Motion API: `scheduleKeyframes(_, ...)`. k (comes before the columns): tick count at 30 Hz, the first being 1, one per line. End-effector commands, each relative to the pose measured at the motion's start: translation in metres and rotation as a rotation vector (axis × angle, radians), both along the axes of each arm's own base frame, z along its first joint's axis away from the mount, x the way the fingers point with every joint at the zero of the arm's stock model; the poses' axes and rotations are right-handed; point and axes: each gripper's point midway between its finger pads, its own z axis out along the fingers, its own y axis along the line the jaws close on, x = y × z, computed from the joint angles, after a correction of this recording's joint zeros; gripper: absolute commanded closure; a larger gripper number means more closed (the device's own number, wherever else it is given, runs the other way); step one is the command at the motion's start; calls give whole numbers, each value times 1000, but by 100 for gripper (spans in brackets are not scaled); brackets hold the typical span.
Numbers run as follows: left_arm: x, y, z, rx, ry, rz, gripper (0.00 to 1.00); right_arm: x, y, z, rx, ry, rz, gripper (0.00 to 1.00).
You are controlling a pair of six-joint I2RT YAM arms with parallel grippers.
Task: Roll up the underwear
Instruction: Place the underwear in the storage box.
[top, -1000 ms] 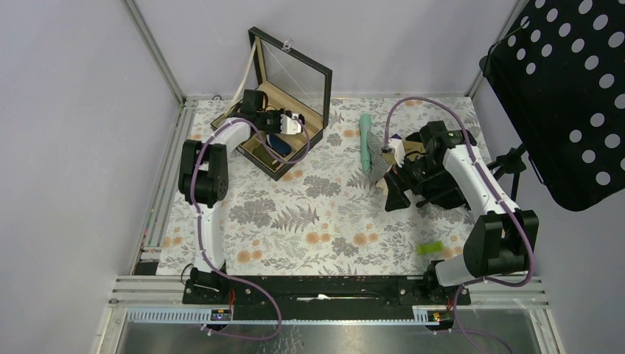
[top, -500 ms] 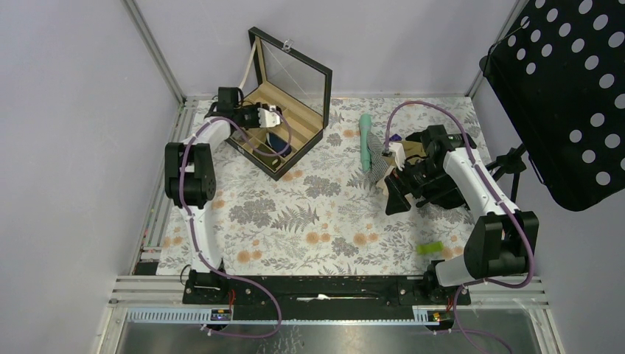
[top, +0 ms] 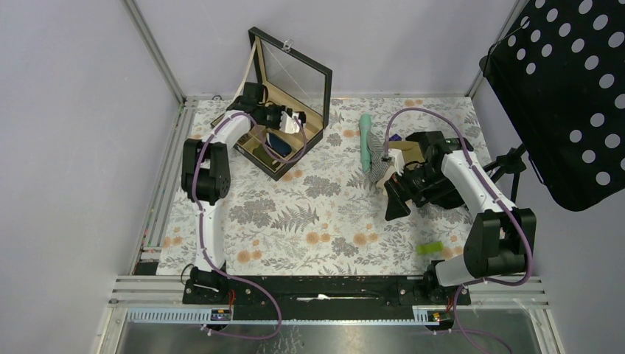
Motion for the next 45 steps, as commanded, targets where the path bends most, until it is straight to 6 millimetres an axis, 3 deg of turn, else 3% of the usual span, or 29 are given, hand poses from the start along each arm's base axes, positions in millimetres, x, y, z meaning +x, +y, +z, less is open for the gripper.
scheduleKeyframes(1,-28,1,-25,87,71,-154,100,-6,-5,5,-10,-4,-18,0)
scheduleKeyframes(9,-76,8,-47,141,157,-267,100,-9,-9,-2,-20,22,-25,0)
scheduleKeyframes(21,-99,20,-64,257,158,-395,100,-5,-10,-8,-18,46,-20,0)
scheduleKeyframes(29,-132,31,-68,313,260,-474,100,0,-10,-9,-14,43,-12,0)
scheduleKeyframes(35,-133,22,-58,301,322,-498,100,0,-11,-8,-20,48,-12,0)
scheduleKeyframes(42,-111,7,-67,282,351,-481,100,-3,-13,-12,-34,67,-14,0)
scheduleKeyframes(45,-113,-3,-67,279,337,-516,100,-4,-14,-13,-40,70,-10,0)
